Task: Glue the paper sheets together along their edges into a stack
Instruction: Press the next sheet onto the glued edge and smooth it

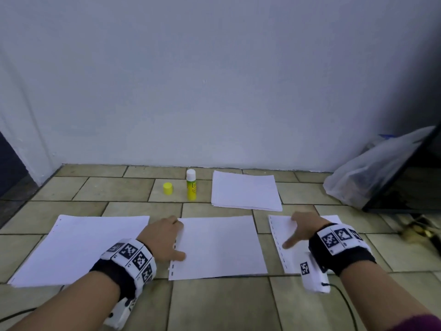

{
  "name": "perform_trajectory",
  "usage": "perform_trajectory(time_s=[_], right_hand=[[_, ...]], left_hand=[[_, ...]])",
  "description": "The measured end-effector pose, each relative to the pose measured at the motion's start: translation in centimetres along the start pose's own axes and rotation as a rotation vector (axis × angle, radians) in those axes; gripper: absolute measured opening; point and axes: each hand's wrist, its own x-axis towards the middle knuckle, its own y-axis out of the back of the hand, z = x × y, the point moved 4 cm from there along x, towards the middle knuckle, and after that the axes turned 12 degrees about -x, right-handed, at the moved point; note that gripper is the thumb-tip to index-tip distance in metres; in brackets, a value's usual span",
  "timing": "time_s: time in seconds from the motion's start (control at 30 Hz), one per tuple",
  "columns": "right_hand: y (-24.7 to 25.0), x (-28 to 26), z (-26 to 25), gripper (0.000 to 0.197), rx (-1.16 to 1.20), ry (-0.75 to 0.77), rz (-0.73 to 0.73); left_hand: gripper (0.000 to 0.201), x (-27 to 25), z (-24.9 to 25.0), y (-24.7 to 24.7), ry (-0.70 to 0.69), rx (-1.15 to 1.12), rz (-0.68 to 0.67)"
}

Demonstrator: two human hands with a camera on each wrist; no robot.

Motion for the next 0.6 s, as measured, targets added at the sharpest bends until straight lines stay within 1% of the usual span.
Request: perform_trajectory(time_s=[0.1,0.17,0.2,0.3,0.43,0.47,0.5,0.53,0.6], right_hand=[[-2.0,-1.2,0.9,0.102,0.108,0.016,-0.009],[-2.8,-1.4,0.8,0.103,0.132,0.037,0.023],[-3.2,-1.4,0.8,0.098,0.145,0.050,0.043],[-3.5,-1.7,0.8,0.077,0.172,0.094,0.090],[-3.4,-1.5,1.7,0.050,0.186,0.081,0.124],[-3.2,-1.6,1.7,0.038,0.167,0.080,0.138],[-2.9,-1.7,1.7,0.021,0.133,0.086,0.165],[-2.5,-1.8,1.7,0.016,0.102,0.092,0.193],[-1.9,-1.8,1.8,0.029,0.069,0.075,0.258]], left_hand=[[0.075,-0.1,0.1,0.0,0.001,0.004,0.003],[0.074,-0.2,0.2,0.0,0.003,-0.003,0.007],[0.074,-0.3,0.3,0.1,0.002,-0.012,0.011],[0.071,-0.7,0.5,0.0,-0.020,-0.072,0.012],[0.058,-1.2,0.8,-0.2,-0.059,-0.060,0.001],[0.056,-1.2,0.9,-0.2,-0.062,-0.048,0.001],[0.054,-1.3,0.9,-0.2,-0.064,-0.039,0.003],[0.053,-1.3,0.9,-0.2,-0.063,-0.032,0.008],[0.051,-1.3,1.0,-0.3,-0.069,-0.023,0.022]])
